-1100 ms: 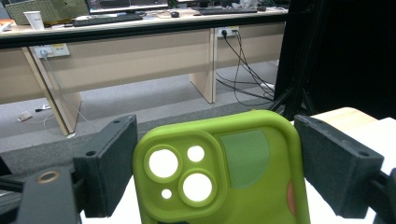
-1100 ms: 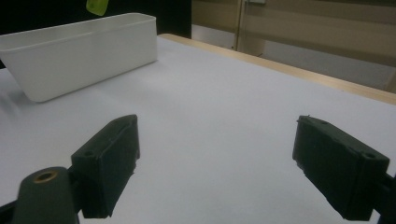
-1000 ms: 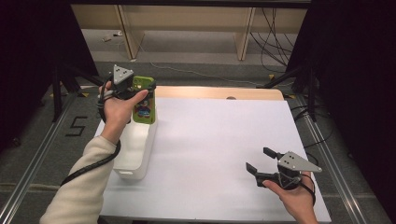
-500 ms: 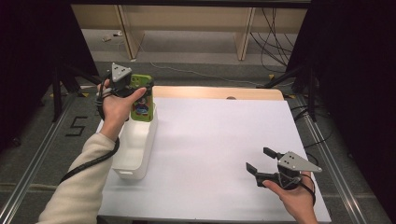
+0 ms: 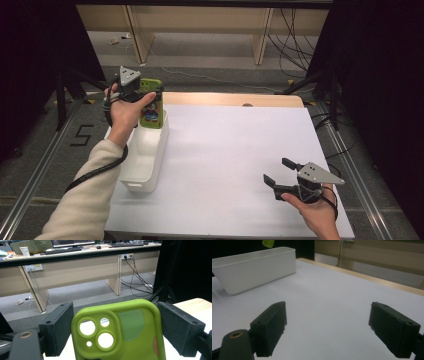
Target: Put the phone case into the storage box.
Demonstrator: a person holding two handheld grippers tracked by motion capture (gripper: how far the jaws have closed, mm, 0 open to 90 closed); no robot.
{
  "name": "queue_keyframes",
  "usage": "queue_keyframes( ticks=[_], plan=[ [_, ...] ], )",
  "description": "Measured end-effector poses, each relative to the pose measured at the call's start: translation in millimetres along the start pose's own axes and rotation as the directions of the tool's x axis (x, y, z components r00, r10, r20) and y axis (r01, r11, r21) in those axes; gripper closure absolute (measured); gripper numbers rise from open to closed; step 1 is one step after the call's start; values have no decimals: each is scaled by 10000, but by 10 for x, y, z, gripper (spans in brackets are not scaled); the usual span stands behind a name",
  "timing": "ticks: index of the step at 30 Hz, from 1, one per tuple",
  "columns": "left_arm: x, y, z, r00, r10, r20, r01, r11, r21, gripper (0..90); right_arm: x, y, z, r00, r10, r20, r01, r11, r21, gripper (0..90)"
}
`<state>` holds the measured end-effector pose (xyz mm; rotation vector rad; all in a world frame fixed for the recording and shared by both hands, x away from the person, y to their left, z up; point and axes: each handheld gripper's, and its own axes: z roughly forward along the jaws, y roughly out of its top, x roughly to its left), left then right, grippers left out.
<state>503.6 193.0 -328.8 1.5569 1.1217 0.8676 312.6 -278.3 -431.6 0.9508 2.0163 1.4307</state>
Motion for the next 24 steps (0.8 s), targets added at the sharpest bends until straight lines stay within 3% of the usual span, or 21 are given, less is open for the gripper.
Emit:
queue_keyframes(
  ticks=[24],
  plan=[
    [100, -50, 109, 9997, 2, -241, 2, 9998, 186, 163, 0, -3, 4, 10000, -25, -14, 25, 10000, 24, 160]
  ],
)
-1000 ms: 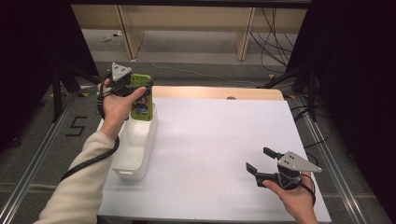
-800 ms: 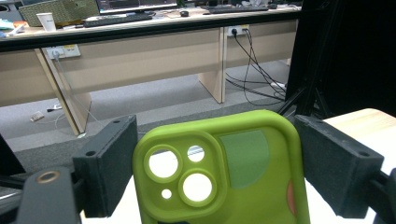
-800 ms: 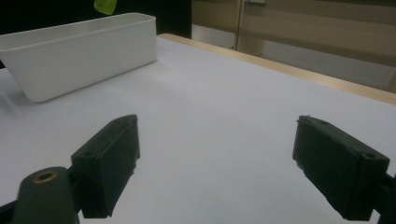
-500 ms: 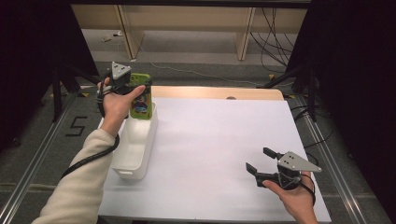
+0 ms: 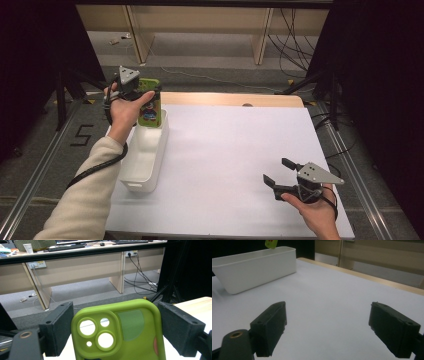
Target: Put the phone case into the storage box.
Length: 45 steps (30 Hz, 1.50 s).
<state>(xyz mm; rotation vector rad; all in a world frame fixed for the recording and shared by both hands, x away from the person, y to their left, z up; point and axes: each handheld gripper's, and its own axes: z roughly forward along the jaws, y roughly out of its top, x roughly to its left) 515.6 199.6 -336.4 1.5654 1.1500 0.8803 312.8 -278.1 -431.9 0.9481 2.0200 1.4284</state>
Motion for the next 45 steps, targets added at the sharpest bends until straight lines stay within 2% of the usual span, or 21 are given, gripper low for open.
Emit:
queue_keyframes(
  ticks=[21, 45],
  plan=[
    [91, -64, 110, 9998, -190, -111, 192, 9996, 197, 162, 1, 4, -7, 10000, -5, 10, 5, 10000, 21, 160],
    [118, -129, 248, 9998, -81, -200, 87, 9995, 318, 162, 0, 0, -2, 10000, -21, 7, 21, 10000, 24, 160]
  ],
)
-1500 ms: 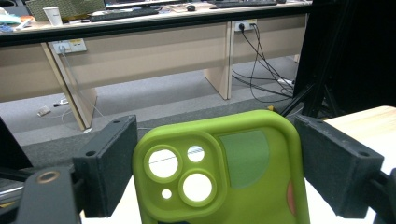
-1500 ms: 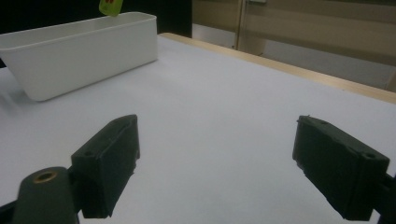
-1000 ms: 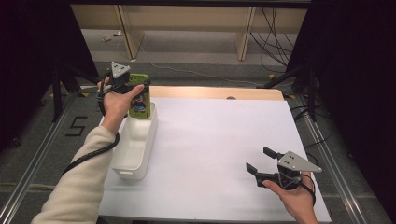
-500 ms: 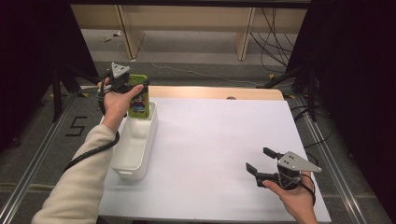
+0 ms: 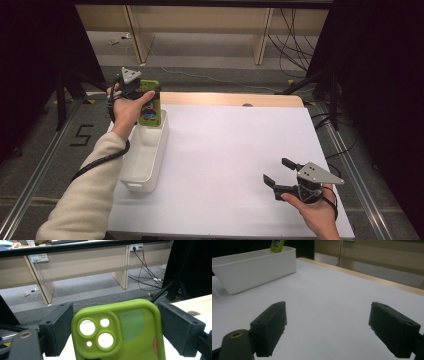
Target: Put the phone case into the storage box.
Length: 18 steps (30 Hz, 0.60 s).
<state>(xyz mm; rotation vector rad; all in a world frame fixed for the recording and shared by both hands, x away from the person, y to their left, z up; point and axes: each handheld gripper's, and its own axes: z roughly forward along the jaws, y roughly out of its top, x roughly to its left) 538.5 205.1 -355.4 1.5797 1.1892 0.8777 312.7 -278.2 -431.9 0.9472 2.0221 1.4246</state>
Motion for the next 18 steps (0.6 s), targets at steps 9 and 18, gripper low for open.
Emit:
queue_keyframes(
  ticks=[9, 18],
  plan=[
    [1, -21, 39, 10000, -43, -1, 43, 10000, 77, 161, 1, 0, 0, 10000, 6, -9, -6, 10000, -4, 160],
    [6, -46, 76, 10000, -26, -20, 26, 9999, 137, 161, 1, 0, -1, 10000, -11, -14, 11, 10000, 10, 160]
  ],
)
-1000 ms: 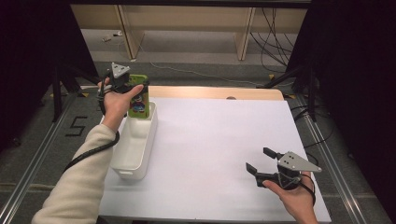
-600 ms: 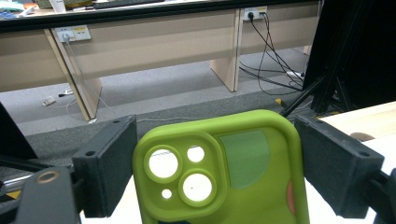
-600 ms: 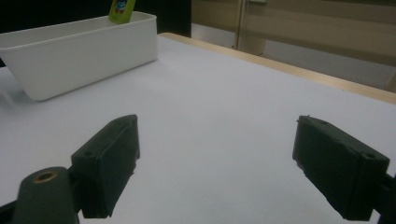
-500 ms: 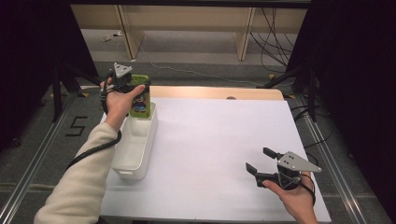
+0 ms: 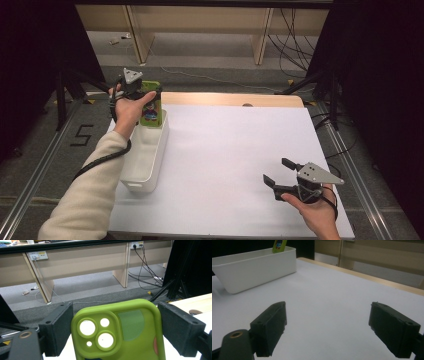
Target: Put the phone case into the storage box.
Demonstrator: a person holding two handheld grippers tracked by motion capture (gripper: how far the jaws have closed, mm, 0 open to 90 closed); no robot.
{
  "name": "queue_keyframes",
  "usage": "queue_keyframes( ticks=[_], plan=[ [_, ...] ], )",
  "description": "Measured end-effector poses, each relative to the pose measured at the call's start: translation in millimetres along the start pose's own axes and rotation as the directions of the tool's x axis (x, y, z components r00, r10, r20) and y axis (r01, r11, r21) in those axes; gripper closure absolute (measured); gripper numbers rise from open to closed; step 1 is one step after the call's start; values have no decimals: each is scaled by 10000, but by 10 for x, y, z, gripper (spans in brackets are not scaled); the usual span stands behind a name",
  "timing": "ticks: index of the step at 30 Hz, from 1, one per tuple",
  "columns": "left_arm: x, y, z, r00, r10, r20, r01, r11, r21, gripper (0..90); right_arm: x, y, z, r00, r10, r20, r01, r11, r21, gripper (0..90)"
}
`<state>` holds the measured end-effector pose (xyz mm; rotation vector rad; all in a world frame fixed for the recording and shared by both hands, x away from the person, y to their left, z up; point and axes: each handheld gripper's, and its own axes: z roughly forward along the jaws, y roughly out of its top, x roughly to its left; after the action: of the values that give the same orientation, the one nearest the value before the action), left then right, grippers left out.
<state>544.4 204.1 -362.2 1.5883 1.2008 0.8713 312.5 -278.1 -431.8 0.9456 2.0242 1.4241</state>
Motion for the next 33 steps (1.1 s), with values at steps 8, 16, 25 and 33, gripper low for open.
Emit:
queue_keyframes(
  ticks=[8, 16, 25, 33],
  plan=[
    [8, -20, 28, 10000, 40, -23, -40, 10000, 20, 161, -1, -1, 2, 10000, -1, -7, 1, 10000, 1, 160],
    [10, -23, 47, 10000, 57, -52, -57, 10000, 51, 161, 0, -1, 2, 10000, 0, -9, 0, 10000, -4, 160],
    [17, -46, 85, 10000, 86, -50, -86, 9999, 92, 160, -1, -2, 3, 10000, -5, -7, 5, 10000, -8, 160],
    [23, -55, 108, 9999, 111, -52, -110, 9999, 129, 161, 0, -2, 4, 10000, 1, 1, -1, 10000, 0, 160]
  ],
)
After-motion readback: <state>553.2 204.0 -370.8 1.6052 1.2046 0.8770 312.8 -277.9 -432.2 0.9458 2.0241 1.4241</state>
